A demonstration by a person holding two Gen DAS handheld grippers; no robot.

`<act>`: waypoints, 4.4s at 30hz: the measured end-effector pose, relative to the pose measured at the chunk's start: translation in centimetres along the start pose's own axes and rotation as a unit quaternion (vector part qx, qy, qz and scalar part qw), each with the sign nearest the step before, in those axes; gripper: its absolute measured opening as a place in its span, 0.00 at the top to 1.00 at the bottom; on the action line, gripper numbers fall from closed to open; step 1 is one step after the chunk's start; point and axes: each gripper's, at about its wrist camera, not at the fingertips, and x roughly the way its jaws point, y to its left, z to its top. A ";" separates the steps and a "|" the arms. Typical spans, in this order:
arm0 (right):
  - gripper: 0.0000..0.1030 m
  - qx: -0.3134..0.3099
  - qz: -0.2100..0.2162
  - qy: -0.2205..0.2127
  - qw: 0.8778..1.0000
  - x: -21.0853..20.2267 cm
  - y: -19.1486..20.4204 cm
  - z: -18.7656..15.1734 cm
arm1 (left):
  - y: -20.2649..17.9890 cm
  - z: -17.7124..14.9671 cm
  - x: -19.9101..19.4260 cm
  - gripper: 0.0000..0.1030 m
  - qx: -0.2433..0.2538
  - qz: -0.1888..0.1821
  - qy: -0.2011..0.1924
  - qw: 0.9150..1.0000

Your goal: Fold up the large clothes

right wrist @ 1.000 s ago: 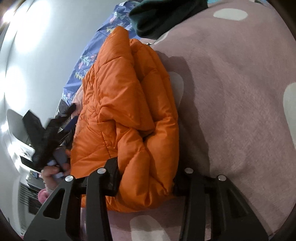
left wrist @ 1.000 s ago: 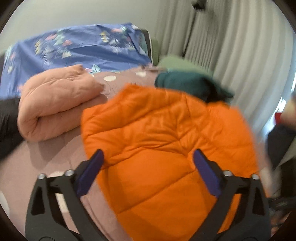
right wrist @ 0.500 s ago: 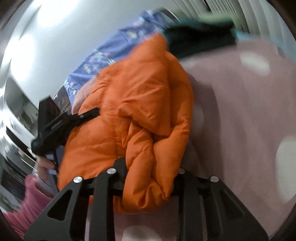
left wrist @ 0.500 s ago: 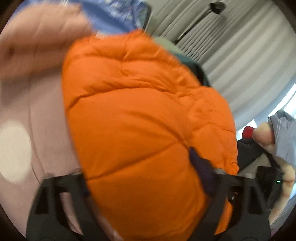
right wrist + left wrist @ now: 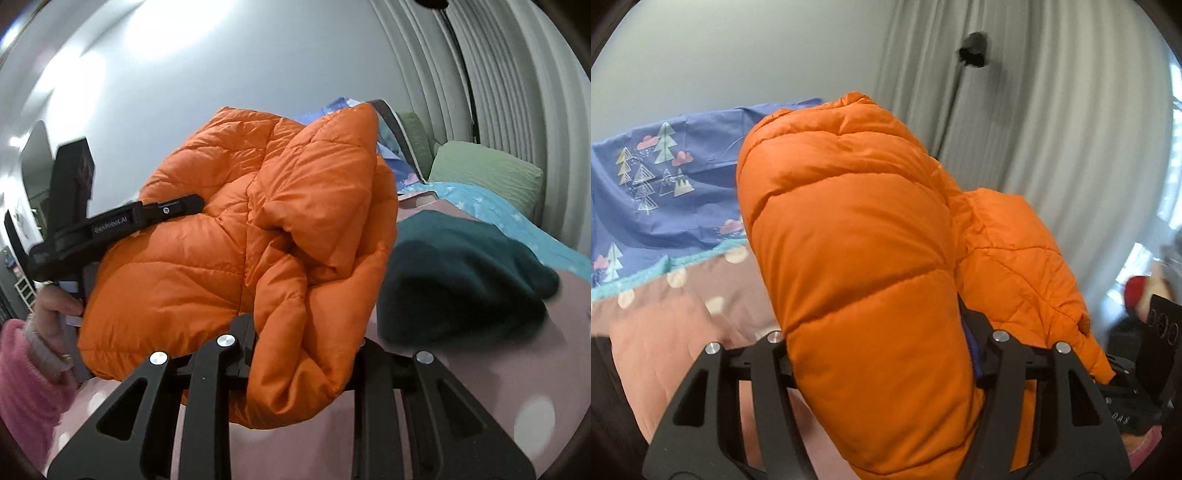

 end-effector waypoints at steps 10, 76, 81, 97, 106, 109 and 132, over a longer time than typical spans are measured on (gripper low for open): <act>0.79 -0.002 -0.153 0.150 0.977 18.6 -3.8 -3.7 | 4.6 -3.6 17.1 0.20 0.079 0.196 0.144 0.967; 0.02 -0.070 -0.178 -0.011 0.981 -19.9 10.5 -12.7 | -9.8 -23.8 -24.2 0.02 0.041 0.196 -0.010 0.980; 0.02 -0.068 -0.185 -0.011 0.980 -20.0 10.4 -12.9 | -9.9 -23.9 -24.4 0.02 0.042 0.197 -0.012 0.980; 0.02 -0.067 -0.190 -0.015 0.979 -20.2 10.3 -13.2 | -10.6 -24.0 -24.4 0.02 0.053 0.201 -0.010 0.978; 0.02 -0.068 -0.192 -0.020 0.979 -20.5 10.3 -13.0 | -10.6 -24.0 -24.2 0.02 0.053 0.198 -0.007 0.979; 0.02 -0.066 -0.194 -0.021 0.979 -20.6 10.2 -12.8 | -10.4 -23.9 -24.1 0.02 0.052 0.194 -0.003 0.980; 0.02 -0.062 -0.197 -0.021 0.978 -20.6 9.8 -12.5 | -9.8 -24.2 -23.6 0.02 0.052 0.184 0.012 0.981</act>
